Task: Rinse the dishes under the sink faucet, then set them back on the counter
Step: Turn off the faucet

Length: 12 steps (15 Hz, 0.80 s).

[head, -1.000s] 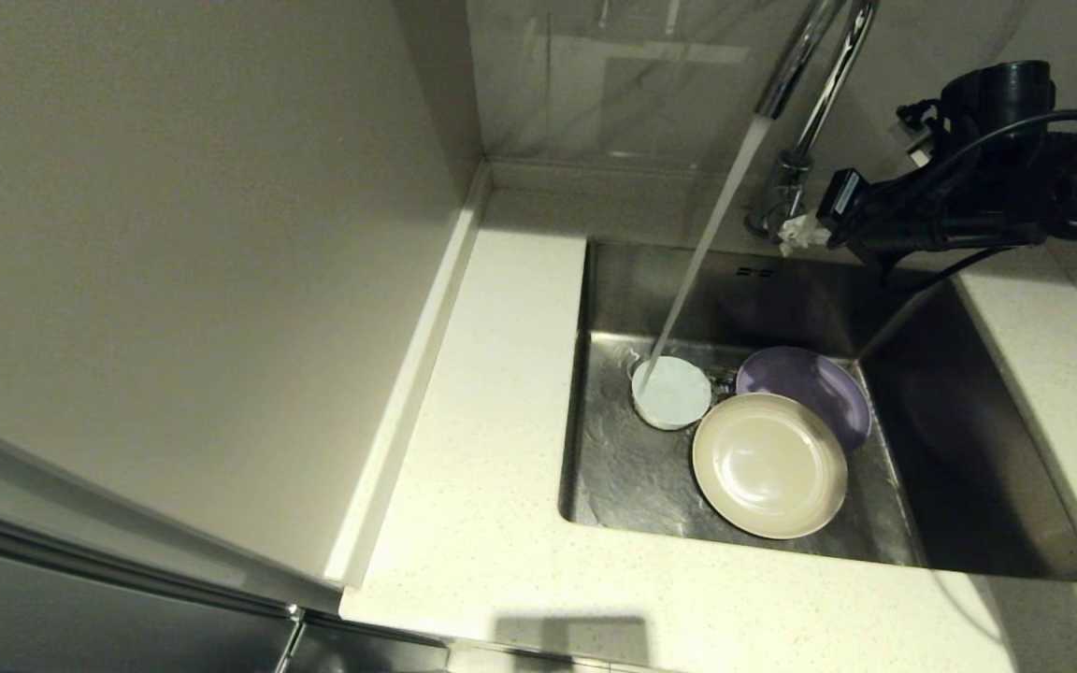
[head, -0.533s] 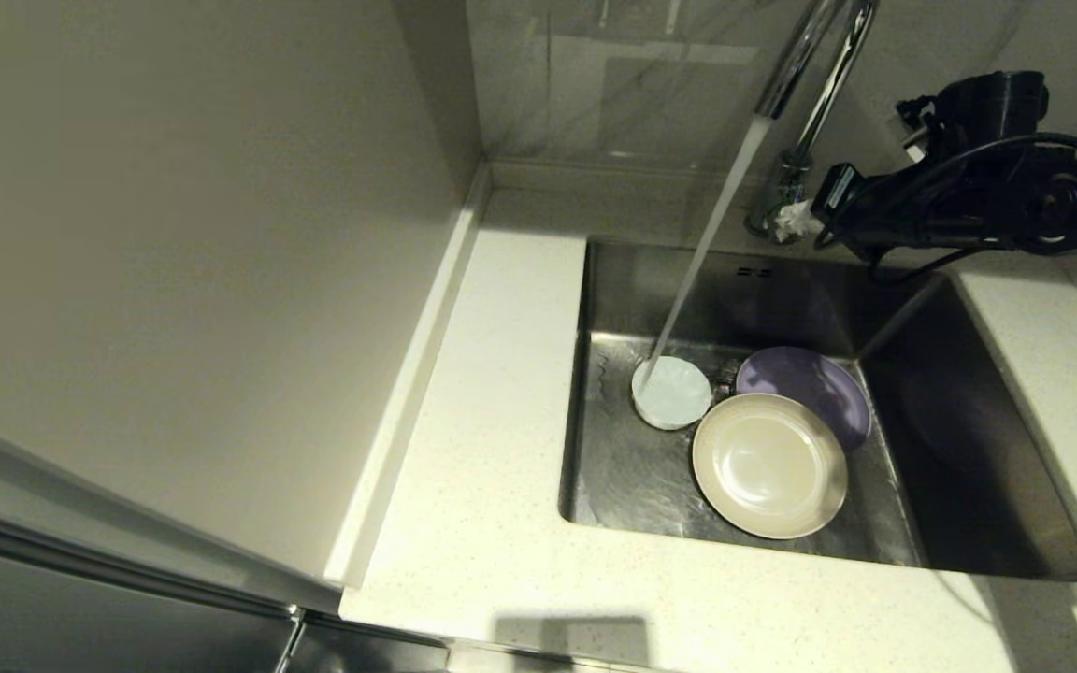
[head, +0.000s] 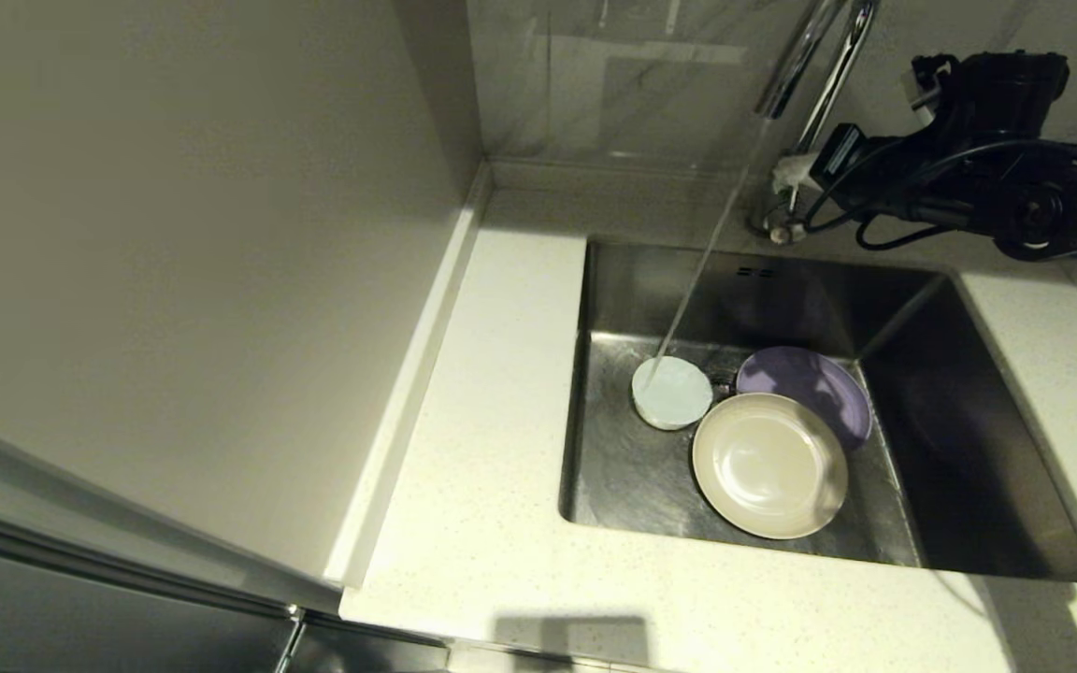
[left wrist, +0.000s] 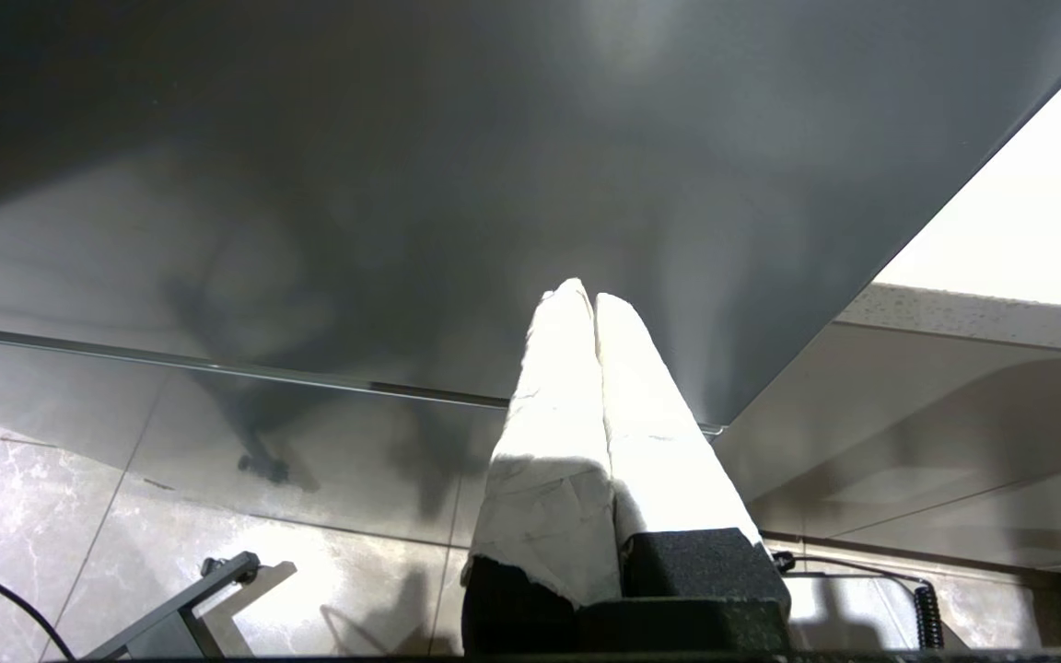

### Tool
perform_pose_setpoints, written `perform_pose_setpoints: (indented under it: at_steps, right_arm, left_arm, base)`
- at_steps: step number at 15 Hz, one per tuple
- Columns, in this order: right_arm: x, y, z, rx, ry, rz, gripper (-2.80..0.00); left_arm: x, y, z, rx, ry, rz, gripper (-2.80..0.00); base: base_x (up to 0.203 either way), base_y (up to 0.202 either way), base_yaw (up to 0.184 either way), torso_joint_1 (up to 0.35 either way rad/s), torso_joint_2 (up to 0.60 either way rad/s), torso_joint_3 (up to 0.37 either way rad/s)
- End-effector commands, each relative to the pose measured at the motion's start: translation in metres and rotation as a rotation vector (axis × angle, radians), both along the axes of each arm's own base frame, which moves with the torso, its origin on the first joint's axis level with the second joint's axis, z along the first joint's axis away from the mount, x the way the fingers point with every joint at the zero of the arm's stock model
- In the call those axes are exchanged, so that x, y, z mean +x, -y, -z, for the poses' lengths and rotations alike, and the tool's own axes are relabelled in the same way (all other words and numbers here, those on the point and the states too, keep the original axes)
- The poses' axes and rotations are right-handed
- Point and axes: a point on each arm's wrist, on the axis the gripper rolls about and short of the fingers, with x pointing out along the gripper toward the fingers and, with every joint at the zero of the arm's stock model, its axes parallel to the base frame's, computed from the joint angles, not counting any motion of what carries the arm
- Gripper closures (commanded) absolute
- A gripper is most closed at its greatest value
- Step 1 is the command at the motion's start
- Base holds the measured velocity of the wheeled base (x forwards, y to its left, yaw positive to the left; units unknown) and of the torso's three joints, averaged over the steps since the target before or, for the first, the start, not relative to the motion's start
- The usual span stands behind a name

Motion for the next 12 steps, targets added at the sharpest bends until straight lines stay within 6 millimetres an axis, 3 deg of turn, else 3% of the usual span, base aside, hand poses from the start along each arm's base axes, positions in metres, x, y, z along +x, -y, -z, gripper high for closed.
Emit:
perform_pose_setpoints:
  at_steps: [1, 12]
  right_arm:
    - [0.0026, -0.0004, 0.0037, 0.002, -0.008, -0.012, 0.00]
    - [0.0016, 0.0004, -0.0039, -0.026, 0.072, -0.006, 0.00]
  left_arm:
    - [-0.0002, 0.0000, 0.0000, -0.001, 0.004, 0.000, 0.00]
    - [-0.0002, 0.0000, 0.0000, -0.001, 0.004, 0.000, 0.00]
  base:
    - [0.000, 0.000, 0.000, 0.000, 0.00, 0.000]
    - [0.000, 0.000, 0.000, 0.000, 0.00, 0.000]
